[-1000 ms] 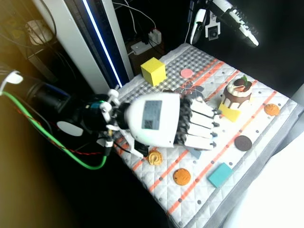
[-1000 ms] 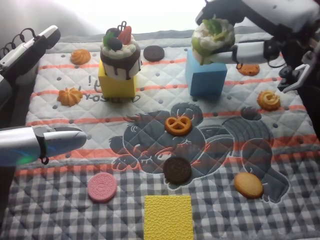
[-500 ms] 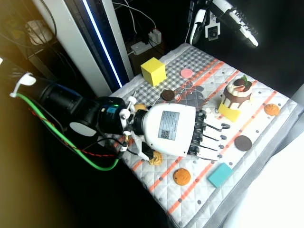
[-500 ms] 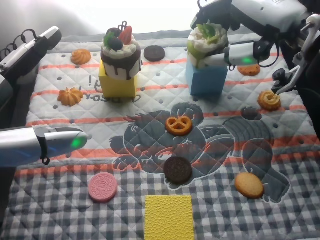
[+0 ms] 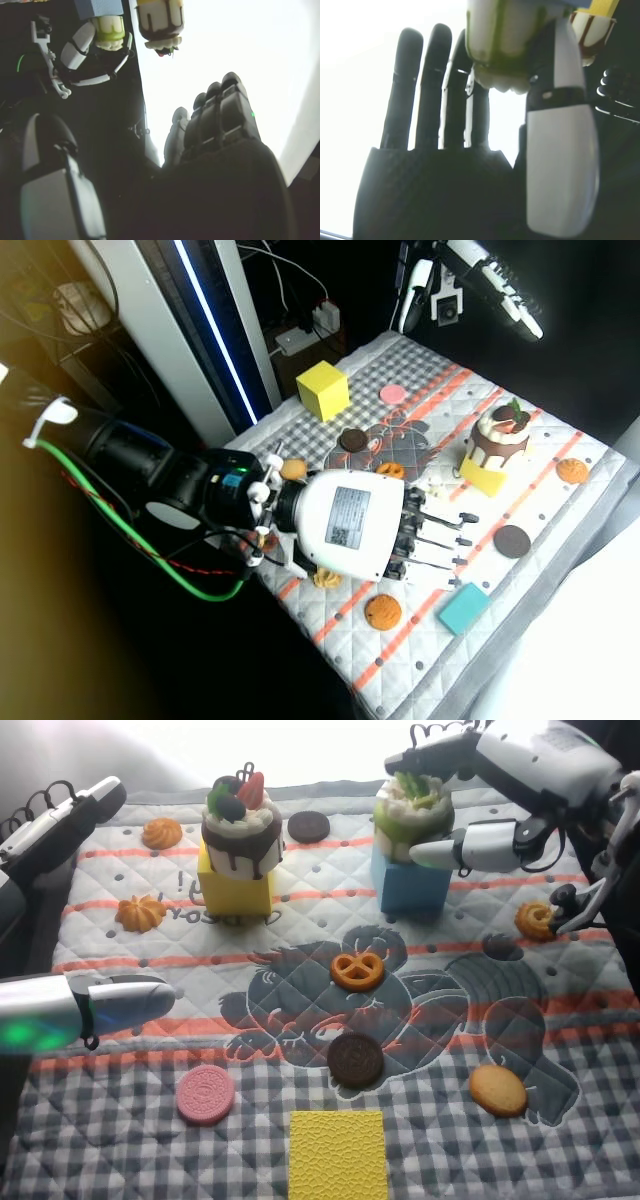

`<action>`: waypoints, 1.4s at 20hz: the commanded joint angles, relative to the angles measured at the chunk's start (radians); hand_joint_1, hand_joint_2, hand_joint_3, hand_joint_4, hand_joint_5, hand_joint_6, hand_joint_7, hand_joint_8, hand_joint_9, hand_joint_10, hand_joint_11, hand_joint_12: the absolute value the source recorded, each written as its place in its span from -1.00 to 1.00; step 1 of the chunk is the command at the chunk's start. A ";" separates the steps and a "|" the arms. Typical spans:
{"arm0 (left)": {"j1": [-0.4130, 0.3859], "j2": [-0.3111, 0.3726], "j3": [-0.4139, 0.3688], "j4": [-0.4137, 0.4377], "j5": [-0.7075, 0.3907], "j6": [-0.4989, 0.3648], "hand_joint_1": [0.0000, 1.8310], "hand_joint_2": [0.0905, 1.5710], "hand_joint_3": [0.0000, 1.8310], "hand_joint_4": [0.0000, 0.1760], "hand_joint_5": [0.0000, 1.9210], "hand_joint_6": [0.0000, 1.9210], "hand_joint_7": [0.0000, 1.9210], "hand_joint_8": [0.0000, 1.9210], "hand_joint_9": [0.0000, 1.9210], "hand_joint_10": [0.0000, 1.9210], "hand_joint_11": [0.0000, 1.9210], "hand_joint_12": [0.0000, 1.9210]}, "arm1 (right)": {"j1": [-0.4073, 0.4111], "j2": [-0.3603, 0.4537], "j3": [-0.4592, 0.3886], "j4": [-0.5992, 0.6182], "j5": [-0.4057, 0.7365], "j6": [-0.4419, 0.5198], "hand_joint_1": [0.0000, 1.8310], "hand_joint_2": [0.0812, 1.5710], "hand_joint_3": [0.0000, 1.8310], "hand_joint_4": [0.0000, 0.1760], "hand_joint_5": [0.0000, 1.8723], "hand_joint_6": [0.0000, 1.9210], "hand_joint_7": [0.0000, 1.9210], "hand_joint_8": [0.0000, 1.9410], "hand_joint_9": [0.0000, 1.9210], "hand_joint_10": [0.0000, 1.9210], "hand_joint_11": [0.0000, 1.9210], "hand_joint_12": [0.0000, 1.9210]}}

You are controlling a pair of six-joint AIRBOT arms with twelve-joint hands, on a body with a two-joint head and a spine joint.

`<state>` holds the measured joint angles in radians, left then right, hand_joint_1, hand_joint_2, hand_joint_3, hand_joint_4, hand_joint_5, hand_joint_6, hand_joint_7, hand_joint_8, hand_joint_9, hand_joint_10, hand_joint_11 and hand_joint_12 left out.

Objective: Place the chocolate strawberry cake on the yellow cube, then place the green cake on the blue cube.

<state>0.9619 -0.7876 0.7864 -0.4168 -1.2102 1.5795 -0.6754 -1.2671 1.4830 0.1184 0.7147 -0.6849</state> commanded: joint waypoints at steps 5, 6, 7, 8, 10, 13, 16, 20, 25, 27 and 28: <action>-0.004 0.003 0.005 0.017 -0.124 -0.011 -0.09 0.01 -0.99 0.49 -0.94 -1.00 -1.00 -1.00 -1.00 -1.00 -1.00 -1.00 | -0.011 -0.001 -0.009 0.012 0.093 -0.005 0.09 0.30 -1.00 -0.13 -0.34 -1.00 -0.34 -1.00 -0.36 -0.67 -0.73 0.36; -0.004 0.003 0.005 0.017 -0.124 -0.011 -0.10 0.01 -0.99 0.43 -0.94 -1.00 -1.00 -1.00 -1.00 -1.00 -1.00 -1.00 | -0.012 -0.001 -0.010 0.012 0.093 -0.005 0.08 0.30 -1.00 -0.25 -0.33 -1.00 -0.35 -1.00 -0.35 -0.69 -0.72 0.34; -0.004 0.003 0.005 0.017 -0.124 -0.011 -0.09 0.01 -0.99 0.46 -0.93 -0.99 -1.00 -1.00 -1.00 -1.00 -1.00 -1.00 | -0.015 0.000 -0.012 0.013 0.094 -0.005 0.09 0.29 -1.00 -0.37 -0.32 -1.00 -0.33 -1.00 -0.33 -0.71 -0.71 0.30; -0.003 0.003 0.004 0.017 -0.125 -0.011 -0.09 0.02 -0.99 0.43 -0.94 -1.00 -1.00 -1.00 -1.00 -1.00 -1.00 -1.00 | -0.017 0.005 -0.017 0.013 0.097 -0.005 0.10 0.30 -1.00 -0.27 -0.33 -1.00 -0.35 -1.00 -0.34 -0.74 -0.72 0.31; -0.003 0.003 0.004 0.017 -0.126 -0.012 -0.06 0.03 -0.98 0.37 -0.94 -1.00 -1.00 -1.00 -1.00 -1.00 -1.00 -1.00 | -0.019 0.014 -0.025 0.013 0.104 -0.005 0.09 0.30 -1.00 -0.08 -0.34 -1.00 -0.37 -1.00 -0.34 -0.75 -0.73 0.31; 0.004 0.004 0.002 0.015 -0.132 -0.022 -0.10 0.01 -1.00 0.51 -0.95 -1.00 -1.00 -1.00 -1.00 -1.00 -1.00 -1.00 | -0.024 0.035 -0.042 0.013 0.126 -0.005 0.06 0.25 -1.00 0.08 -0.41 -1.00 -0.43 -1.00 -0.38 -0.95 -0.81 0.09; 0.017 0.004 0.002 0.008 -0.143 -0.033 -0.12 0.01 -0.99 0.18 -0.94 -1.00 -1.00 -1.00 -1.00 -1.00 -1.00 -1.00 | -0.026 0.044 -0.050 0.014 0.142 -0.005 0.03 0.25 -1.00 0.00 -0.44 -1.00 -0.45 -1.00 -0.42 -0.98 -0.86 0.06; 0.019 0.004 0.003 0.006 -0.144 -0.037 -0.08 0.02 -0.99 0.26 -0.93 -0.99 -1.00 -1.00 -1.00 -1.00 -1.00 -1.00 | -0.032 0.053 -0.060 0.014 0.161 -0.005 -0.08 0.22 -1.00 -0.18 -0.66 -1.00 -0.60 -1.00 -0.59 -1.00 -0.99 -0.11; 0.020 0.004 0.002 0.003 -0.144 -0.037 -0.08 0.02 -1.00 0.43 -0.94 -1.00 -1.00 -1.00 -1.00 -1.00 -1.00 -1.00 | -0.047 0.067 -0.081 0.014 0.203 -0.005 -0.14 0.12 -1.00 0.82 -1.00 -1.00 -0.98 -1.00 -0.98 -1.00 -1.00 -0.94; 0.022 0.004 0.002 0.002 -0.147 -0.043 -0.07 0.03 -0.99 0.34 -0.94 -1.00 -1.00 -1.00 -1.00 -1.00 -1.00 -1.00 | -0.060 0.092 -0.108 0.014 0.251 -0.005 -0.19 0.09 -1.00 0.99 -1.00 -1.00 -1.00 -1.00 -1.00 -1.00 -1.00 -1.00; 0.024 0.004 0.002 0.002 -0.149 -0.046 -0.07 0.02 -1.00 0.29 -0.94 -1.00 -1.00 -1.00 -1.00 -1.00 -1.00 -1.00 | -0.064 0.099 -0.115 0.015 0.267 -0.005 -0.21 0.08 -1.00 1.00 -1.00 -1.00 -1.00 -1.00 -1.00 -1.00 -1.00 -1.00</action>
<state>0.9894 -0.7876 0.7860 -0.4313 -1.2285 1.5410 -0.7517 -1.1675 1.3571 0.1226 0.8406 -0.6926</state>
